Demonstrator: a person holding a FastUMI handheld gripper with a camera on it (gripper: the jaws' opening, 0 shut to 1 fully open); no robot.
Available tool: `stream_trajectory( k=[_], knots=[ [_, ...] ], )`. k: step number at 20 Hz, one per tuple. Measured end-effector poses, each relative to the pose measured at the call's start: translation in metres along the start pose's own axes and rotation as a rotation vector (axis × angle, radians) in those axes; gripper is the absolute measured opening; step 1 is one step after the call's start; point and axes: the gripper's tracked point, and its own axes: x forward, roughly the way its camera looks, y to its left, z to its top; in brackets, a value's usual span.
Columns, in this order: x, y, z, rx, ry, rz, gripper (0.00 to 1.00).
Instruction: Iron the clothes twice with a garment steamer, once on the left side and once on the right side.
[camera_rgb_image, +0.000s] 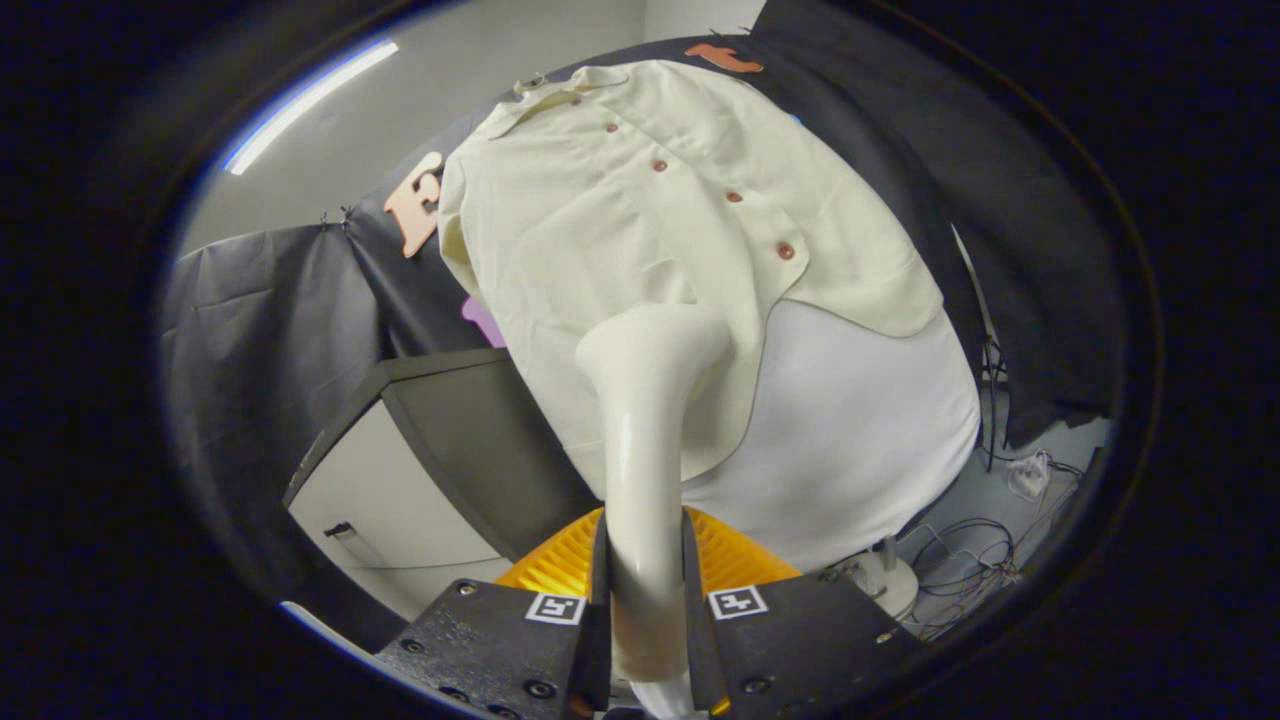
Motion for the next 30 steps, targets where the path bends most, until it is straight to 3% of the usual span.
stream_trajectory(
  k=[6, 20, 24, 30],
  knots=[
    [-0.009, 0.006, 0.062, -0.025, -0.069, 0.001, 0.30],
    [0.012, -0.003, 0.286, -0.077, -0.317, -0.052, 0.30],
    [0.035, -0.002, 0.322, -0.096, -0.360, -0.052, 0.30],
    [0.061, -0.008, 0.359, -0.017, -0.409, -0.028, 0.30]
  ],
)
